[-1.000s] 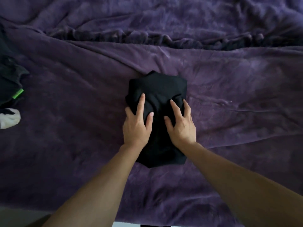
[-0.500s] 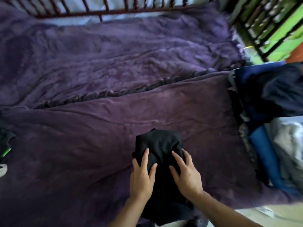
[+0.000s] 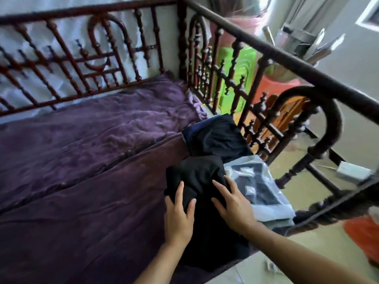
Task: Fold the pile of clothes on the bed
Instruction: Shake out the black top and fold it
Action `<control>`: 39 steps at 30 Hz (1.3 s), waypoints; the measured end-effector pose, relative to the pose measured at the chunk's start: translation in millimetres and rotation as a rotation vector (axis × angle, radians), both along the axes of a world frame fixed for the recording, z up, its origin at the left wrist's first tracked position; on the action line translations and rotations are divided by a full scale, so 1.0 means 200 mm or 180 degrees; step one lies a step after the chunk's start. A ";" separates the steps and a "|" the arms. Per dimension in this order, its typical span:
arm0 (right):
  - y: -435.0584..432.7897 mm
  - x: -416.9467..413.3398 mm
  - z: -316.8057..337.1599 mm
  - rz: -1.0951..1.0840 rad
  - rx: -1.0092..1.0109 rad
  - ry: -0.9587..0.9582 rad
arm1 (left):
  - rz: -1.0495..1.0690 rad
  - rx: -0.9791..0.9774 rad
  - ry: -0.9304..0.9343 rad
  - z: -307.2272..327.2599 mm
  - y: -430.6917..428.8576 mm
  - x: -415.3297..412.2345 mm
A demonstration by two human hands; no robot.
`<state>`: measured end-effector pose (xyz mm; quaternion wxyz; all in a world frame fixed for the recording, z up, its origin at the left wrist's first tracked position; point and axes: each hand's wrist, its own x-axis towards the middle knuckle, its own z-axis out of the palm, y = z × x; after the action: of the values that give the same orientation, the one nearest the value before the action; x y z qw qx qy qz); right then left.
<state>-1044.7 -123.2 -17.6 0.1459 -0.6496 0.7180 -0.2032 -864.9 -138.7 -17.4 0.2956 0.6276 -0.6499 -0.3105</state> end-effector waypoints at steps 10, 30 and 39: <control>-0.42 -0.69 0.14 -0.0136 0.0133 0.0249 | -0.0145 -0.0032 0.0181 0.13 -0.43 -0.66; -0.21 -1.05 -0.45 -0.0444 0.1300 0.0783 | -0.2268 -0.0027 -0.2206 -0.47 -0.51 -0.82; -0.29 -0.98 -0.18 0.0028 0.1433 0.1550 | -0.1905 0.0415 -0.2389 -0.19 -0.33 -0.66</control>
<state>-1241.3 -181.2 -53.6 0.1108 -0.6336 0.7558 0.1225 -996.5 -205.0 -54.9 -0.1015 0.4989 -0.8429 -0.1742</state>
